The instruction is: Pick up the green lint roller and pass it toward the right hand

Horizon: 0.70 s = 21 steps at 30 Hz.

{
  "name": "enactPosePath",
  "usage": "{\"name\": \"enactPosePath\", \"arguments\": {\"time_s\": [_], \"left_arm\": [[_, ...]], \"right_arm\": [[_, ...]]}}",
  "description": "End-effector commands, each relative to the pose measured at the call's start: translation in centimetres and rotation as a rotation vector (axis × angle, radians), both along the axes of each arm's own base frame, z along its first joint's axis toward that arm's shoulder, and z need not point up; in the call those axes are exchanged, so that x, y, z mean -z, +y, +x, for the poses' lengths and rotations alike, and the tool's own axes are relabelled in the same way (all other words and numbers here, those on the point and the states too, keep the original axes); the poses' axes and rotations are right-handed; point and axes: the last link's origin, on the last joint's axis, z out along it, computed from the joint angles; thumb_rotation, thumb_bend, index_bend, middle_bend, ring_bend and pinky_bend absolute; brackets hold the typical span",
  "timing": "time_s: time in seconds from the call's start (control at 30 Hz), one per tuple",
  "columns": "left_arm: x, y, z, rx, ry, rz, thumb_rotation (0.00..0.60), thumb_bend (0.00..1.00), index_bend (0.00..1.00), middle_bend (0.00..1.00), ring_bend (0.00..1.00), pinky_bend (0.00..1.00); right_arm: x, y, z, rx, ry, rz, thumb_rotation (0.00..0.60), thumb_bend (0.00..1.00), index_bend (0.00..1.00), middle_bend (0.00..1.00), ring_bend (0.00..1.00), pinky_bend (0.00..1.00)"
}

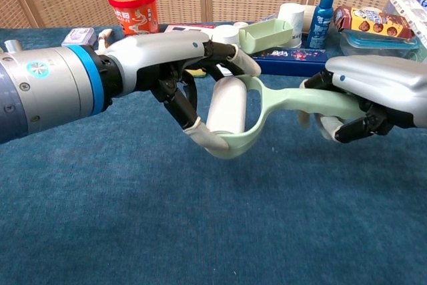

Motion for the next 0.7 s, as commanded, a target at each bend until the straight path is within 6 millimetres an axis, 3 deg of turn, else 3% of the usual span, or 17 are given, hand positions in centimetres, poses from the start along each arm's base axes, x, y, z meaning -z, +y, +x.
{"name": "enactPosePath", "arguments": {"time_s": [0.03,0.23,0.47,0.7], "left_arm": [[0.05,-0.03,0.09,-0.002,-0.006,0.0,0.6,0.0,0.34,0.39,0.37,0.46],[0.21,-0.12,0.24,-0.003,-0.013,-0.001,0.6,0.0,0.34,0.39,0.37,0.46],[0.04,-0.29,0.01,-0.013,-0.006,-0.013,0.6,0.0,0.31,0.35,0.32,0.46],[0.03,-0.5,-0.47,-0.025,0.024,-0.074,0.6,0.0,0.21,0.15,0.14,0.38]], "right_arm": [[0.06,0.11,0.08,0.008,-0.008,0.019,0.6,1.0,0.64,0.76,0.72,0.92],[0.14,0.27,0.16,0.023,-0.006,0.035,0.6,1.0,0.7,0.8,0.79,0.98],[-0.23,0.07,-0.07,0.054,-0.021,0.033,0.6,1.0,0.71,0.8,0.8,0.99],[-0.75,-0.01,-0.23,0.06,-0.045,0.035,0.6,1.0,0.71,0.8,0.8,0.99]]}}
